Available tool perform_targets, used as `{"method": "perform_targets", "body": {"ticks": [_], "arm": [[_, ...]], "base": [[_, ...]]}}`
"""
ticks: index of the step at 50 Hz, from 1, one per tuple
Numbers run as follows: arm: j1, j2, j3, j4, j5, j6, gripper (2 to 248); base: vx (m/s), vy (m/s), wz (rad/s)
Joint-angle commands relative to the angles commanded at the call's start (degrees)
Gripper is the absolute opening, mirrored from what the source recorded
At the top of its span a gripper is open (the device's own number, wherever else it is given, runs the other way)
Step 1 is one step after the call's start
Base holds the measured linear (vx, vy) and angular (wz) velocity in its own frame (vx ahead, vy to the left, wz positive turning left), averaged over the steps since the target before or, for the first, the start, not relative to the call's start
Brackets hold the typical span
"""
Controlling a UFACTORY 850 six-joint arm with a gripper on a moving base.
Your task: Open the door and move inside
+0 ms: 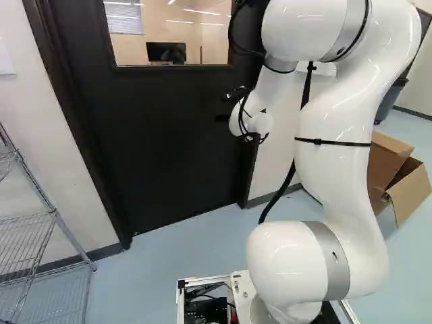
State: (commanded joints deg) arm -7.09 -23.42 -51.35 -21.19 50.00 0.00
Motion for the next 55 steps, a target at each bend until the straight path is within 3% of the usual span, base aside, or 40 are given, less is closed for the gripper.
{"method": "perform_targets", "body": {"ticks": [34,55], "arm": [[0.0,-2.4,-0.3,0.0,0.0,0.0,247],[0.0,-5.0,-3.7,0.0,0.0,0.0,247]], "base": [[0.0,0.0,0.0],[0.0,0.0,0.0]]}}
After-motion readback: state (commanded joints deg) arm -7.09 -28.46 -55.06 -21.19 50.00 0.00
